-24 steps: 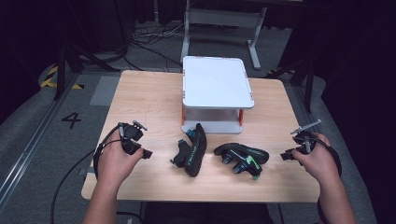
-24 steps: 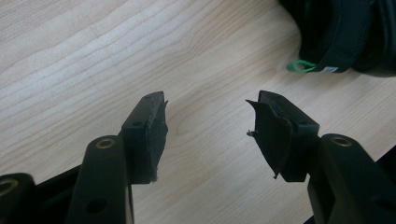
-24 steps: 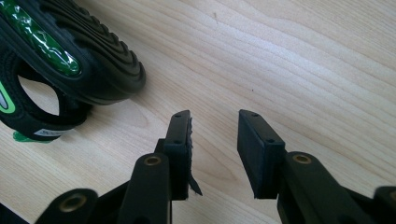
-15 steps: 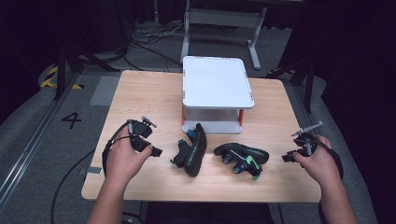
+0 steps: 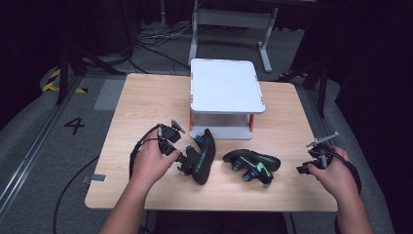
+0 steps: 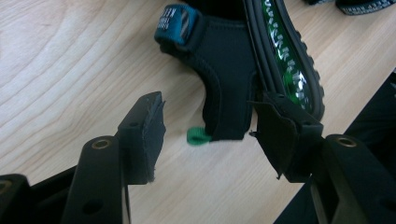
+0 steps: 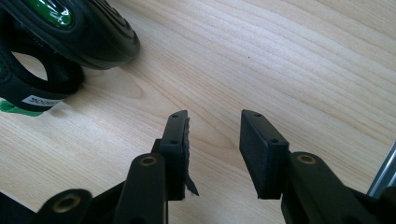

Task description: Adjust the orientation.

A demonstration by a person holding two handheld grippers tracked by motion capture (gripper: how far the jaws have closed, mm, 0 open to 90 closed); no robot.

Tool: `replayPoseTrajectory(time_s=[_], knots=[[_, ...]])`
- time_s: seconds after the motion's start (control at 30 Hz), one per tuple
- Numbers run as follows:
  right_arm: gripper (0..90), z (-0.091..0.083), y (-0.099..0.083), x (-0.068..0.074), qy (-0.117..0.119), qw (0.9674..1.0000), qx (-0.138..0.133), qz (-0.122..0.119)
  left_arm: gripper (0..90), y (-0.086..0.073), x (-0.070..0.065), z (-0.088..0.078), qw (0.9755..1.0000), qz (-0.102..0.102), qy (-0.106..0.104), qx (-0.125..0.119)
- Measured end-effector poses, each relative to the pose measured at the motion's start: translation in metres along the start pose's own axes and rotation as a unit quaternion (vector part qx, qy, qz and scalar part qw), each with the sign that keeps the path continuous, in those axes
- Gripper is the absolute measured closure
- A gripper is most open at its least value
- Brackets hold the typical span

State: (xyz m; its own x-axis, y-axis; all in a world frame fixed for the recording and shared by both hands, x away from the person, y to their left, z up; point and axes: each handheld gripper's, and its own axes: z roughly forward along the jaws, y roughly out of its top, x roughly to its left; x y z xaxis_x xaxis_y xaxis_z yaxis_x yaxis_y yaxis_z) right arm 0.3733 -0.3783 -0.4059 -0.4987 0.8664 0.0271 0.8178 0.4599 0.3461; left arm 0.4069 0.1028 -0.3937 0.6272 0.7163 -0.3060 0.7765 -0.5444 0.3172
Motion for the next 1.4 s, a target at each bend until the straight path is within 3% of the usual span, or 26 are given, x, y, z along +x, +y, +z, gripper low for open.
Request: replayPoseTrajectory(time_s=[0.33,0.5,0.63,0.8,1.03,1.33,1.4], knots=[[63.0,0.004,0.003,0.004,-0.002,0.9999,0.006,-0.008,42.6,0.007,0.005,0.019,0.9996,-0.014,-0.014,0.020],[63.1,0.004,0.005,0.005,-0.002,0.9999,0.004,-0.014,46.1,0.005,0.008,0.025,0.9985,-0.009,-0.051,0.017],[63.3,0.003,0.006,0.006,-0.003,0.9998,0.000,-0.019,60.2,0.006,0.006,0.030,0.9961,0.000,-0.087,0.018],[63.6,0.001,0.006,0.005,-0.005,0.9998,-0.003,-0.018,71.2,0.006,0.003,0.032,0.9952,-0.005,-0.096,0.015],[64.4,0.000,0.005,0.005,-0.006,0.9998,-0.005,-0.018,83.3,0.005,-0.003,0.028,0.9957,-0.007,-0.092,0.002],[64.7,-0.003,0.004,0.004,-0.006,0.9998,-0.011,-0.015,87.1,0.002,-0.010,0.018,0.9933,0.002,-0.113,-0.024],[64.7,-0.003,0.004,0.004,-0.005,0.9998,-0.010,-0.017,87.2,0.000,-0.011,0.011,0.9938,0.008,-0.106,-0.032]])
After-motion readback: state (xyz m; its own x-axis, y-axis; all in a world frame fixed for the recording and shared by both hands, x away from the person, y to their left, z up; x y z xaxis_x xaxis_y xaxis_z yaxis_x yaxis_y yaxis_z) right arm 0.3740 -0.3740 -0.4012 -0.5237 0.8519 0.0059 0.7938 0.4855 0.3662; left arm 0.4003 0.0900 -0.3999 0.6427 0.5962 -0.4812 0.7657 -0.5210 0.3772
